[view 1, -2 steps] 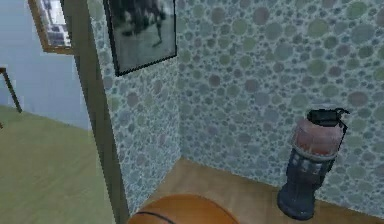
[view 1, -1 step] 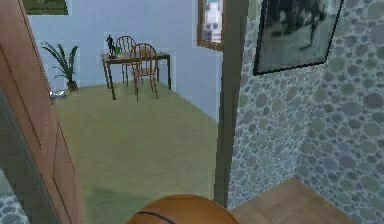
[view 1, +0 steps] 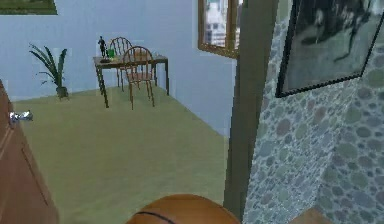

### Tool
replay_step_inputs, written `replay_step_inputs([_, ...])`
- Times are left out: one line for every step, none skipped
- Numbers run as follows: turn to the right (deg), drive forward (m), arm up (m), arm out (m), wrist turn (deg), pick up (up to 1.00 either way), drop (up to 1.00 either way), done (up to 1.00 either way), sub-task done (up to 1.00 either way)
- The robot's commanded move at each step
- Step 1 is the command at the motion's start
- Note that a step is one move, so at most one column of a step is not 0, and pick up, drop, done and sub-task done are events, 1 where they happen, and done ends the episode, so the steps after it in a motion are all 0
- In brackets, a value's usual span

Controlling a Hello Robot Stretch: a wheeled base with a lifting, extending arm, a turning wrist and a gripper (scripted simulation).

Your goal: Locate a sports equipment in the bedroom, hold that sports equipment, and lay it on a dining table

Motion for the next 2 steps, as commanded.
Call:
replay_step_inputs([-27.0, 0.00, 0.00, 0.00, 0.0, 0.00, 0.00, 0.00, 0.00])
replay_step_inputs([0.0, 0.25, 0.00, 0.00, 0.0, 0.00, 0.00, 0.00, 0.00])
